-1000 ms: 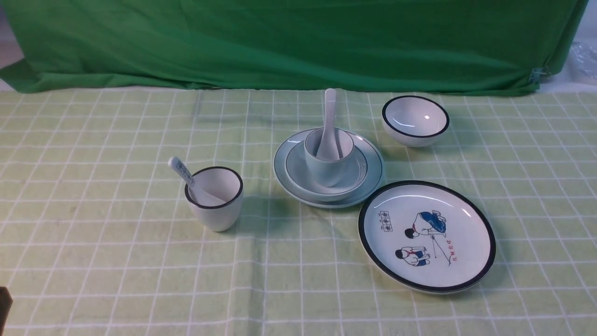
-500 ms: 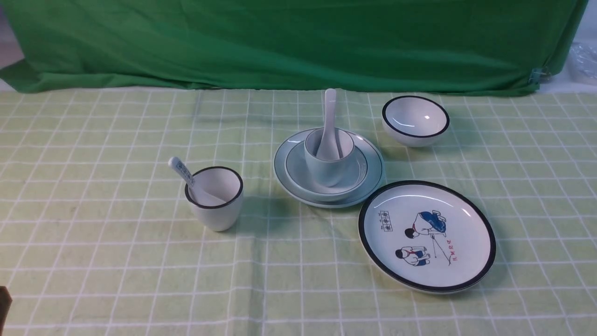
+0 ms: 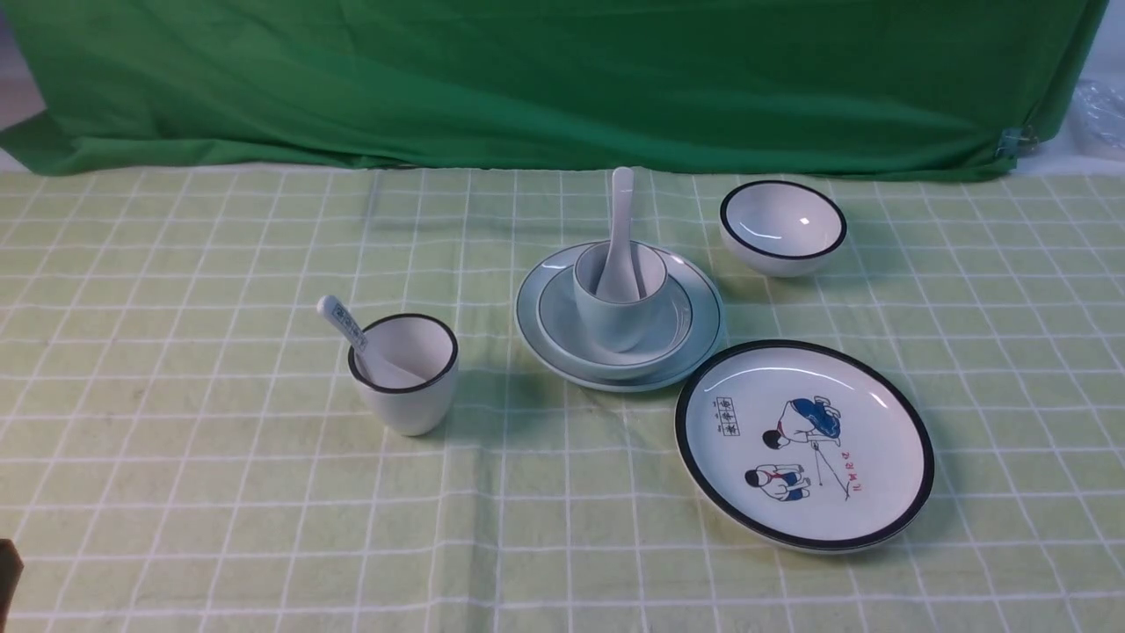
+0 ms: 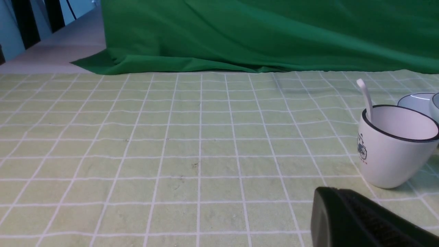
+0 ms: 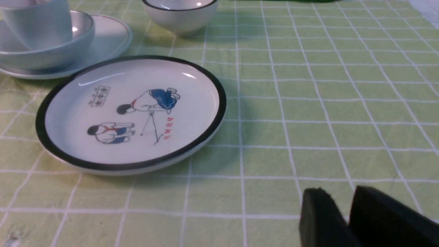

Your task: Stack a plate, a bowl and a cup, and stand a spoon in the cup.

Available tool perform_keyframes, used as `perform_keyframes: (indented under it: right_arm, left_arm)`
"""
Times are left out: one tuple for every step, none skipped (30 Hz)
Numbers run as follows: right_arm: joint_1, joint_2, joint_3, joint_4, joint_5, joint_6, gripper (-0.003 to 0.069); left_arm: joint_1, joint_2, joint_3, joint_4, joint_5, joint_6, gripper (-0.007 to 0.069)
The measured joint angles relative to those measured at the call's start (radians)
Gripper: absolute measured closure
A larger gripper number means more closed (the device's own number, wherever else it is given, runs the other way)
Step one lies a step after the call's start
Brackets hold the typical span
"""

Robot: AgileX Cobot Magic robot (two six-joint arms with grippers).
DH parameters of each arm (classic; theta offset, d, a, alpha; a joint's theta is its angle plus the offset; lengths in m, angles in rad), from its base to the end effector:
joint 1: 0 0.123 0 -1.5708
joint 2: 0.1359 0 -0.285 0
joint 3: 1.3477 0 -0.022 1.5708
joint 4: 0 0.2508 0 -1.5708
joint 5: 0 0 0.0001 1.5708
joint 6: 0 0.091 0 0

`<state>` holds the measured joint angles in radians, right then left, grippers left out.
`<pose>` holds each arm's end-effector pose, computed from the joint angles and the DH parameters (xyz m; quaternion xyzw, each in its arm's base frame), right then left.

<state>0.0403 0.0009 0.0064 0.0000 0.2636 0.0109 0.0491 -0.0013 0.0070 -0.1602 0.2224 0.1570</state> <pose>0.0553 0.0022 0.1871 -0.0113 0.7689 0.0164 0.6391 0.0559 -0.0005 0.1910 -0.0067 0.7542 0.0031 0.6566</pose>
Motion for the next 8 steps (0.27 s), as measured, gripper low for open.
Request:
perform_keyframes:
  right_arm:
    - [0.0,0.0,0.0,0.0,0.0,0.0,0.0468]
    - [0.0,0.0,0.0,0.0,0.0,0.0,0.0463]
    - [0.0,0.0,0.0,0.0,0.0,0.0,0.0463]
    - [0.0,0.0,0.0,0.0,0.0,0.0,0.0463]
    - [0.0,0.0,0.0,0.0,0.0,0.0,0.0463]
    - [0.0,0.0,0.0,0.0,0.0,0.0,0.0461]
    - [0.0,0.0,0.0,0.0,0.0,0.0,0.0461]
    - [0.0,0.0,0.0,0.0,0.0,0.0,0.0459]
  left_arm:
    - [0.0,0.0,0.0,0.0,0.0,0.0,0.0622]
    - [0.0,0.0,0.0,0.0,0.0,0.0,0.0622]
    - [0.0,0.0,0.0,0.0,0.0,0.0,0.0622]
    - [0.0,0.0,0.0,0.0,0.0,0.0,0.0622]
    - [0.0,0.0,0.0,0.0,0.0,0.0,0.0622]
    - [0.0,0.0,0.0,0.0,0.0,0.0,0.0622]
    - [0.0,0.0,0.0,0.0,0.0,0.0,0.0622]
    - [0.0,0.0,0.0,0.0,0.0,0.0,0.0622]
